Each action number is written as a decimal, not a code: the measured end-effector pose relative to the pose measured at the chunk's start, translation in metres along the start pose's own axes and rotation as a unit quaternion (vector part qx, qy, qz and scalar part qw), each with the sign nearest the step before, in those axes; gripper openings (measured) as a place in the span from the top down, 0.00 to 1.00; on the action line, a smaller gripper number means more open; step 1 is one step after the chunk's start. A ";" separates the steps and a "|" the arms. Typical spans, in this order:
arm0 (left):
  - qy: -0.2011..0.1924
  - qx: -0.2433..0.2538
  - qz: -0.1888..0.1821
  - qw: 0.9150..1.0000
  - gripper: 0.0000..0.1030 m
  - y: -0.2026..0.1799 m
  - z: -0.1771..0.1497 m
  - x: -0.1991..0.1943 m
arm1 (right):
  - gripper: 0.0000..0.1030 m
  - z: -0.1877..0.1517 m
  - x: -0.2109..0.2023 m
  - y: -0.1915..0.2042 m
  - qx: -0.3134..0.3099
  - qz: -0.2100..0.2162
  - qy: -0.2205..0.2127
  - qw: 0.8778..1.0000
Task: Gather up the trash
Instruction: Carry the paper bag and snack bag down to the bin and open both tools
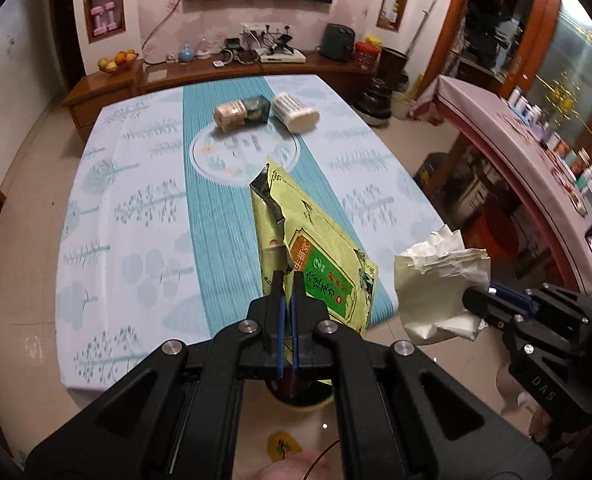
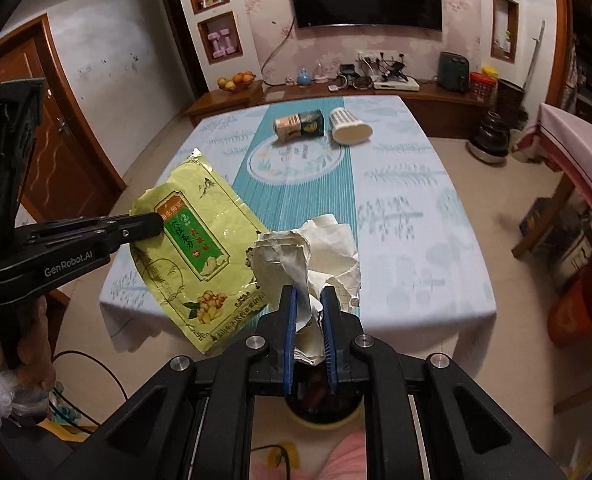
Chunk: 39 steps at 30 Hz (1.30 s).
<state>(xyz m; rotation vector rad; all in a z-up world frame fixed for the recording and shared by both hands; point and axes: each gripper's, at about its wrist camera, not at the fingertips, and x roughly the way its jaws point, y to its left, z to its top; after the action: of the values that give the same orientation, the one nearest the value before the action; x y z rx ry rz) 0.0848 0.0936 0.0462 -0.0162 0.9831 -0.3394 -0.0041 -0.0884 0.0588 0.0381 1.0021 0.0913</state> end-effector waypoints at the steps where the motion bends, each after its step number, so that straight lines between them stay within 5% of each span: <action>1: 0.002 0.004 -0.001 1.000 1.00 -0.001 -0.009 -0.006 | 0.89 -0.005 -0.004 0.002 0.000 -0.002 0.002 1.000; 9: 0.003 0.010 0.003 1.000 1.00 -0.006 -0.052 -0.027 | 0.89 -0.038 -0.009 0.009 -0.004 -0.005 0.031 0.999; 18: 0.021 0.013 0.041 0.999 1.00 -0.027 -0.090 -0.009 | 0.89 -0.081 0.037 -0.021 0.040 0.021 0.086 0.995; 27: 0.043 0.014 0.073 0.996 1.00 -0.056 -0.164 0.057 | 0.89 -0.163 0.126 -0.060 0.101 0.019 0.121 0.987; 39: 0.065 0.004 0.102 0.993 1.00 -0.063 -0.268 0.201 | 0.89 -0.249 0.271 -0.099 0.138 -0.007 0.145 0.980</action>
<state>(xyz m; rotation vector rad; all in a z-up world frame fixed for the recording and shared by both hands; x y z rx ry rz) -0.0498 0.0136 -0.2563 0.1147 1.1017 -0.1579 -0.0629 -0.1638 -0.3102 0.2787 1.3017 -0.0593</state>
